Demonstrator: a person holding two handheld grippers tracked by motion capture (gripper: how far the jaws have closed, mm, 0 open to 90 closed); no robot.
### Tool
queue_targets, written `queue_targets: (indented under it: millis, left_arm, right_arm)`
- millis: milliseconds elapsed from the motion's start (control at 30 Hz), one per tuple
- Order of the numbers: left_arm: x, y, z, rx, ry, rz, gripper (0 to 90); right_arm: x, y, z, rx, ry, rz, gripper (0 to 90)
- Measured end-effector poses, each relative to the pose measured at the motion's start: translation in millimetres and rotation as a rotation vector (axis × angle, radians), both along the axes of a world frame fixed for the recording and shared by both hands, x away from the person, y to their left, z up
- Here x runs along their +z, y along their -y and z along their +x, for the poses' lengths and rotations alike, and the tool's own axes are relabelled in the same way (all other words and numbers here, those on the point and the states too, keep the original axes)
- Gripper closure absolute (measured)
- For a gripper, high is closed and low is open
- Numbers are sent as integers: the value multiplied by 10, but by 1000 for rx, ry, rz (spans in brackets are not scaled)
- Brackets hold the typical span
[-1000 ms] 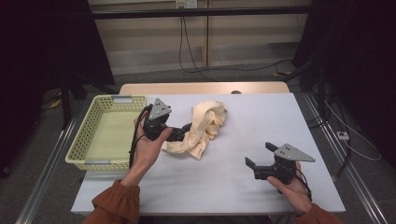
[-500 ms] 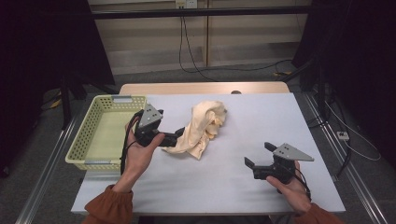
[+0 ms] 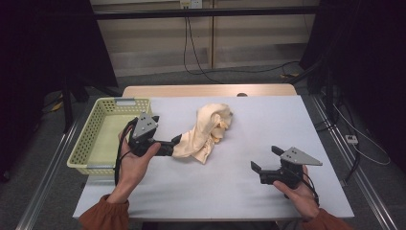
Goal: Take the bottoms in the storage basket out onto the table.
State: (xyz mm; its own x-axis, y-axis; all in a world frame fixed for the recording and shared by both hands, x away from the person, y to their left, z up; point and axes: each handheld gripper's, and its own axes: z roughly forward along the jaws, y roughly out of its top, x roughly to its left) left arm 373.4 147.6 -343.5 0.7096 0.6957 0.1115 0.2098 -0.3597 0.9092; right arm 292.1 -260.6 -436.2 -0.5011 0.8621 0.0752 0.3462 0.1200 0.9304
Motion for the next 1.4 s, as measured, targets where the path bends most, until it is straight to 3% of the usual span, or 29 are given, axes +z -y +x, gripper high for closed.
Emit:
queue_targets:
  millis: [600,733,1000,1233,1400]
  left_arm:
    - [-65,-259,-197,49,3,-33,56]
    - [-110,-304,-243,33,-50,-93,56]
    - [-196,-367,-372,39,-51,-77,56]
    - [-342,-454,-428,58,-78,-65,56]
    - [-423,-506,-482,63,-61,-55,56]
  right_arm:
    - [3,-11,2,8,3,-3,33]
    - [1,-11,4,8,3,-4,33]
    - [1,-19,4,9,1,-5,33]
    - [-2,-18,8,10,0,-6,33]
    - [-3,-20,9,10,1,-7,33]
